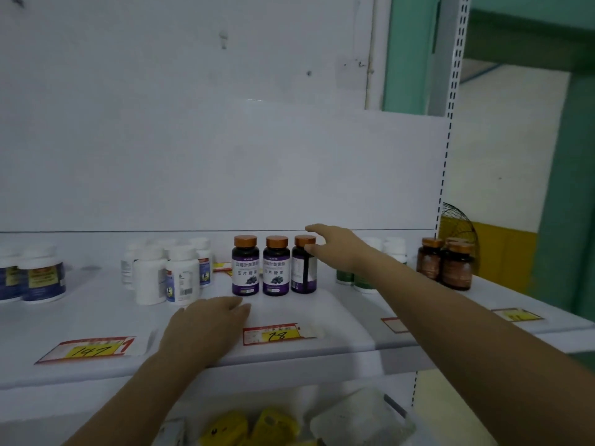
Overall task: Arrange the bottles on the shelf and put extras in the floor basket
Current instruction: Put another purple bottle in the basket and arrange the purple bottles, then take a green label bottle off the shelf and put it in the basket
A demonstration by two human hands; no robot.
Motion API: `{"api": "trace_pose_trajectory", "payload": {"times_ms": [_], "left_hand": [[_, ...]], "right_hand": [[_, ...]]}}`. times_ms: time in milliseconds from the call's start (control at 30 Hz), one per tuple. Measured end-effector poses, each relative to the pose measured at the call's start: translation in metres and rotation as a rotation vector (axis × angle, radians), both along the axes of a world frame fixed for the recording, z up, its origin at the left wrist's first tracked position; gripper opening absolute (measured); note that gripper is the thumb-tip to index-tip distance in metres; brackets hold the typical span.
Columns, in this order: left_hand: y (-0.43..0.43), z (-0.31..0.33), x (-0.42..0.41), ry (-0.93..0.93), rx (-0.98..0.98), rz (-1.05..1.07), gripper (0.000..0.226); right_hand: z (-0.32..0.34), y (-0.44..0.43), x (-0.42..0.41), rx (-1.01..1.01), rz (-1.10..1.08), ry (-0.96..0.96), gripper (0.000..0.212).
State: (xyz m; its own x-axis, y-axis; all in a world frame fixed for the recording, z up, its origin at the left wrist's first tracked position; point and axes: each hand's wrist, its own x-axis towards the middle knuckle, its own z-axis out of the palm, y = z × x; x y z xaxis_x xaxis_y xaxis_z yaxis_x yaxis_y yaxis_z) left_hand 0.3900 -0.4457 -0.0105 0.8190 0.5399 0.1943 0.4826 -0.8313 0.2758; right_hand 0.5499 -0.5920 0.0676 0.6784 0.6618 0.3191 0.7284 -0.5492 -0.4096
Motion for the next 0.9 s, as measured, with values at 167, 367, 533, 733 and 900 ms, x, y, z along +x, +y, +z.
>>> {"api": "trace_pose_trajectory", "payload": {"times_ms": [167, 367, 533, 733, 900], "left_hand": [[-0.006, 0.006, -0.002, 0.018, -0.022, 0.018, 0.047], [-0.049, 0.032, 0.009, -0.016, -0.002, -0.011, 0.054], [-0.119, 0.045, 0.052, -0.114, -0.001, -0.078, 0.049], [-0.166, 0.03, 0.092, -0.119, 0.045, -0.032, 0.049], [-0.174, 0.012, 0.102, -0.002, 0.159, 0.034, 0.048]], "right_hand": [[0.016, -0.03, 0.008, 0.005, -0.004, -0.05, 0.045], [0.021, -0.069, 0.037, -0.044, -0.052, -0.112, 0.041], [0.015, -0.109, 0.065, -0.125, -0.046, -0.159, 0.041], [0.012, -0.141, 0.094, -0.163, 0.038, -0.172, 0.042], [0.005, -0.142, 0.101, -0.194, 0.096, -0.198, 0.043]]}}
